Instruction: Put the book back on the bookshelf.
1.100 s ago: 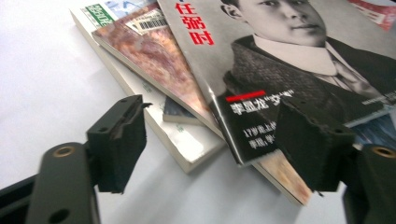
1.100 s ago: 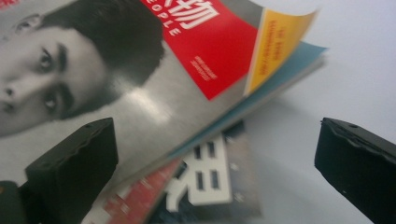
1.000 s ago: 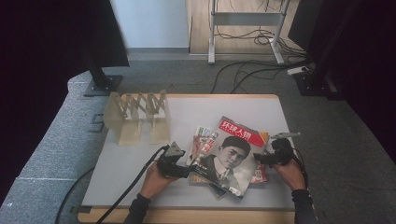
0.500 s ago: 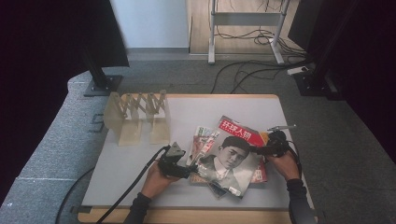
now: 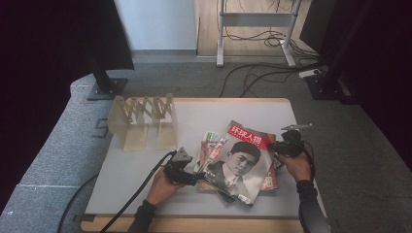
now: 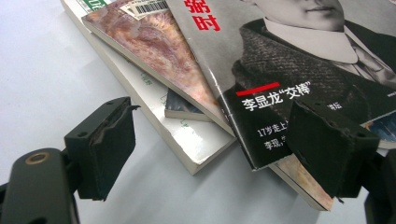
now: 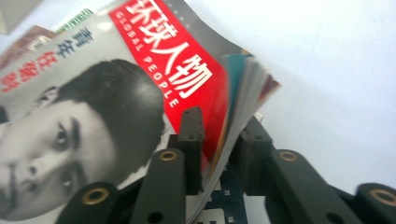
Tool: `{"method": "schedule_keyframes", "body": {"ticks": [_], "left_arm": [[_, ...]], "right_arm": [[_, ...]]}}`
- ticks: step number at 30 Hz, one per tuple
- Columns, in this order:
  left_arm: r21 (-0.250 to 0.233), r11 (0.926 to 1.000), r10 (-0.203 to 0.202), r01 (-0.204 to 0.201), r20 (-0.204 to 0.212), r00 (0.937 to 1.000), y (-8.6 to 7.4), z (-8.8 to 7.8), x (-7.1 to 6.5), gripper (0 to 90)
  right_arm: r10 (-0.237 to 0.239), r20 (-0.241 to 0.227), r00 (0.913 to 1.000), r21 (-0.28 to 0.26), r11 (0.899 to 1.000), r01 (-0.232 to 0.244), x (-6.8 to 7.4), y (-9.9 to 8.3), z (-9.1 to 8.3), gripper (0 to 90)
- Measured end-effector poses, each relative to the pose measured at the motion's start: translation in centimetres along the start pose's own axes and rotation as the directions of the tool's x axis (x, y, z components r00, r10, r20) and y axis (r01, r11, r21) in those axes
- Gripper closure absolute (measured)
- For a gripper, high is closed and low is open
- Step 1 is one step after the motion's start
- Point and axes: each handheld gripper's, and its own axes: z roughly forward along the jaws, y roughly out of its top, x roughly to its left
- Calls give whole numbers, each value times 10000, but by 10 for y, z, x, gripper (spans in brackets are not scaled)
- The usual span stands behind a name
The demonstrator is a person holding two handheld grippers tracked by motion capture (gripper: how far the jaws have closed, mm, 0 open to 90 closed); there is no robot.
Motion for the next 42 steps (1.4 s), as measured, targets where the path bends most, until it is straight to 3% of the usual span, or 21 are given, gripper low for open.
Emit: {"method": "schedule_keyframes", "body": {"ticks": [5, 10, 14, 20, 23, 31, 33, 37, 42], "left_arm": [[3, 9999, 170, -170, -44, 9998, 1, -2, 1, 148], [64, 9972, 741, -742, 141, 9971, 4, -6, 1, 148], [332, 9990, 285, -303, 533, 9982, 11, -13, 4, 140], [533, 9973, 457, -505, 881, 9951, 23, -19, 5, 88], [628, 9954, 674, -726, 804, 9945, 30, -22, 5, 86], [472, 9944, 887, -946, 1143, 9895, 47, -29, 6, 122], [524, 9920, 1091, -1151, 1056, 9884, 52, -29, 6, 141], [384, 9932, 1044, -1102, 1289, 9861, 61, -30, 5, 155], [548, 9887, 1315, -1396, 1299, 9828, 73, -28, 4, 182]], "right_arm": [[-430, -143, 9990, -297, 9987, 425, 8, 6, -10, 815], [-875, -116, 9961, -498, 9950, 868, 20, 16, -20, 830], [-1210, -43, 9926, -687, 9903, 1205, 31, 23, -27, 835], [-1663, 48, 9861, -1031, 9807, 1659, 45, 32, -38, 836], [-1869, 27, 9824, -1190, 9753, 1859, 51, 35, -44, 841], [-2547, -248, 9667, -1728, 9535, 2468, 70, 43, -63, 854], [-2780, -293, 9601, -1835, 9457, 2683, 76, 45, -67, 854], [-3190, -415, 9468, -2097, 9293, 3039, 86, 46, -76, 855], [-3538, -554, 9337, -2392, 9126, 3316, 96, 48, -86, 855]]}}
